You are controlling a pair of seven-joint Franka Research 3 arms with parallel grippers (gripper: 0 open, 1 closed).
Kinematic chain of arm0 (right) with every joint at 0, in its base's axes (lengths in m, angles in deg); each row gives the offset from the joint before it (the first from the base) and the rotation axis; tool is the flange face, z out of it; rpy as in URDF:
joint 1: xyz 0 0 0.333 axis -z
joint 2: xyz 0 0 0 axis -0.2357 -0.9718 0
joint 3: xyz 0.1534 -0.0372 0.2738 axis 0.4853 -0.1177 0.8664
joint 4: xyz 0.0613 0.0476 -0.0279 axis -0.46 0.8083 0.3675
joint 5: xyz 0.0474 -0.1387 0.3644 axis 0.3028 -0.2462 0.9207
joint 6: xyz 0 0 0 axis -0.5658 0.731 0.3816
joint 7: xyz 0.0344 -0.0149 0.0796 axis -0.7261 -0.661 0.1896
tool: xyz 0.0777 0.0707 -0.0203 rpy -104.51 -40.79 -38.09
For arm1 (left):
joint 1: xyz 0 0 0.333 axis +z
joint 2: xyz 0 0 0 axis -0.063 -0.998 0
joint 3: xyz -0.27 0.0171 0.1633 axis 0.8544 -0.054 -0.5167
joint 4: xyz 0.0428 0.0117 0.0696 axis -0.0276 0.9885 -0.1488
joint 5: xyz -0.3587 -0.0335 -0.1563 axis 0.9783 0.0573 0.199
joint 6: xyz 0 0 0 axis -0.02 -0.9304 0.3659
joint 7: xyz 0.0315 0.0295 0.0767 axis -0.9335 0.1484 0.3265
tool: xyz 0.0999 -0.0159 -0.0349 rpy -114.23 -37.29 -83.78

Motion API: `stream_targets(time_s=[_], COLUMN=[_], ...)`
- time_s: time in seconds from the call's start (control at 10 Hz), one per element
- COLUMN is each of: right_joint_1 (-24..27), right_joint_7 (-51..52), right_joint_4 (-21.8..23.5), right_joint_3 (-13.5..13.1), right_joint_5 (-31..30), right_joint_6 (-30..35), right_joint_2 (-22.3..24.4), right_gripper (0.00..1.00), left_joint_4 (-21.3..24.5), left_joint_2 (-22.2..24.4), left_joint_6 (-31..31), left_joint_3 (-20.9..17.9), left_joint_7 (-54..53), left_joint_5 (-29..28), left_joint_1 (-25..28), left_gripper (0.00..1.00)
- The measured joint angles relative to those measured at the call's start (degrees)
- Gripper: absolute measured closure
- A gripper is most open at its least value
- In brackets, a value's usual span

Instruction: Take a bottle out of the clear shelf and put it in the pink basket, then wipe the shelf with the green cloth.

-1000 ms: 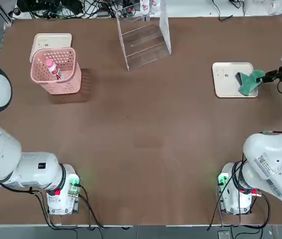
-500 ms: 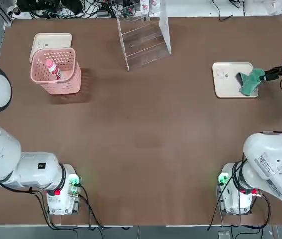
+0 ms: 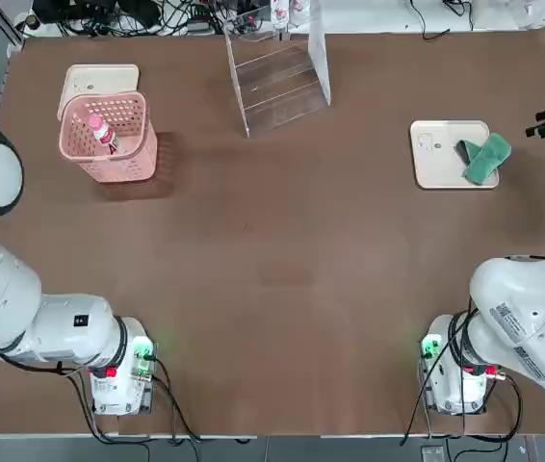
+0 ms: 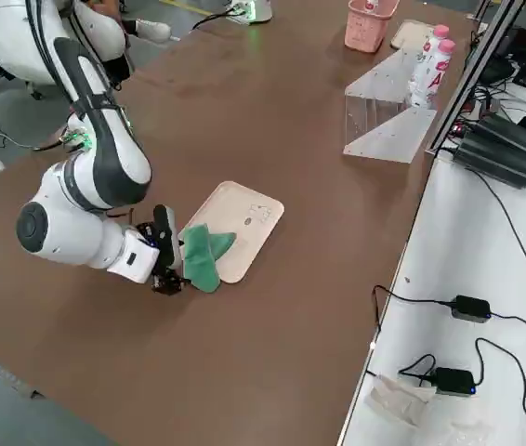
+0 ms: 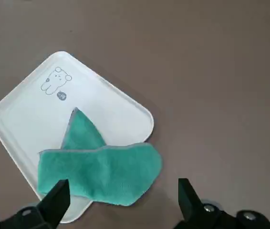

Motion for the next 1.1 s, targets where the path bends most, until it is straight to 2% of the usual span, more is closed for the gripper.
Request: stream_targets(time_s=[0.2, 0.4, 0.6, 0.8, 1.0, 1.1], right_joint_1=[-4.2, -10.3, -16.6, -24.5, -32.4, -35.7], right_joint_7=[-0.7, -9.4, -26.7, -48.9, -71.6, -81.4], right_joint_4=[0.0, 0.0, 0.0, -0.1, -0.5, -1.3], right_joint_3=[0.2, 0.4, 0.5, 0.6, 0.7, 0.7], right_joint_5=[-1.9, -7.2, -12.7, -17.3, -22.1, -23.7], right_joint_6=[-3.4, -7.7, -8.8, -7.9, -0.8, 5.4], right_joint_2=[3.1, 5.5, 7.8, 11.7, 17.7, 21.0], right_gripper=[0.0, 0.0, 0.0, 0.0, 0.0, 0.0], left_joint_4=[0.0, 0.0, 0.0, 0.0, 0.0, 0.0], left_joint_2=[0.0, 0.0, 0.0, 0.0, -0.1, -0.1], left_joint_6=[0.0, 0.0, 0.0, 0.0, 0.0, 0.0], left_joint_3=[0.0, 0.1, 0.1, 0.0, -0.3, -0.3], left_joint_7=[0.0, 0.0, 0.0, 0.0, 0.0, 0.0], left_joint_5=[0.0, 0.0, 0.0, 0.0, 0.0, 0.0], left_joint_1=[0.0, -0.2, -0.1, 0.2, 1.0, 1.4], left_gripper=[0.0, 0.0, 0.0, 0.0, 0.0, 0.0])
